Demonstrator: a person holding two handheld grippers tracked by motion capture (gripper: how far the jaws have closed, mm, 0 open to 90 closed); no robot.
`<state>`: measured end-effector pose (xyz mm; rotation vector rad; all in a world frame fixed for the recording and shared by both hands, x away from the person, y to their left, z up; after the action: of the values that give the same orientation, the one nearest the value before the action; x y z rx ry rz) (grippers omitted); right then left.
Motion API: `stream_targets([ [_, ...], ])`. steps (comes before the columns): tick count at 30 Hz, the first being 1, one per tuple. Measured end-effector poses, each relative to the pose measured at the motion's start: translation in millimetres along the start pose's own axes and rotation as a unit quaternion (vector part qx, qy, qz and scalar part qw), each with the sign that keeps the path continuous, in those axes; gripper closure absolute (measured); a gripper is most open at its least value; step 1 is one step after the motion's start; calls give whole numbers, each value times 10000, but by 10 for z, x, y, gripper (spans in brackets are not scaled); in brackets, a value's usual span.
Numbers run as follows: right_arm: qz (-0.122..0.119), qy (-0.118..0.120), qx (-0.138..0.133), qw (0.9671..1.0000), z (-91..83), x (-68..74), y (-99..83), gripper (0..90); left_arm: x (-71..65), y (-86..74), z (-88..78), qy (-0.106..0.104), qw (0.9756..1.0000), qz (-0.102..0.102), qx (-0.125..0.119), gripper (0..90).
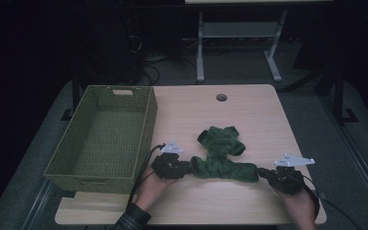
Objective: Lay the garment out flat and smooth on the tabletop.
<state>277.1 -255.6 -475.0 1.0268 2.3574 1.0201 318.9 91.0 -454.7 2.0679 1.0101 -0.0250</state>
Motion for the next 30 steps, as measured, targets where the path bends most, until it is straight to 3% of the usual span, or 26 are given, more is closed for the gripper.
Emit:
stream_targets([
  [3,-16,-169,-101,9998,-81,-48,-1,849,-75,81,-147,87,9996,152,-198,647],
  [6,1,-149,-243,9996,-145,-61,5,863,-116,127,-235,143,9992,242,-300,651],
  [10,-24,25,-425,9991,-179,-1,51,885,-162,156,-282,-5,9991,244,-338,732],
  [14,-189,226,-417,9987,-132,116,109,895,-230,130,-202,-244,9992,283,-158,833],
  [18,-324,370,-308,9983,-62,194,131,895,-248,68,-62,-317,9989,346,85,871],
  [19,-394,442,-222,9980,-4,234,134,895,-243,14,47,-322,9985,361,257,871],
  [22,-463,530,-22,9975,87,274,123,895,-202,-43,164,-170,9978,459,448,871],
  [23,-478,520,21,9975,110,276,120,895,-145,-79,241,72,9974,444,558,873],
  [24,-478,520,21,9975,110,276,120,895,-145,-79,241,72,9974,444,558,884],
  [25,-543,442,247,9972,174,269,105,895,-68,-92,269,204,9970,409,621,891],
  [26,-543,442,247,9972,174,269,105,895,-68,-92,269,204,9970,409,621,893],
  [28,-664,334,456,9962,233,232,85,898,11,-88,272,448,9957,459,666,894],
  [30,-629,297,511,9963,246,211,82,900,42,-97,289,389,9963,371,678,896],
])
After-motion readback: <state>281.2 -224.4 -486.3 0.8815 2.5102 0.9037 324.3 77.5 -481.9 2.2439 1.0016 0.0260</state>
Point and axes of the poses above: each handheld gripper's, and its own axes: z roughly forward along the jaws, y roughly out of its top, x roughly to its left, the point moved 3 cm from there along z, roughly forward along the jaws, and after that the axes turned 11 degrees about -z, right-handed, at the moved point
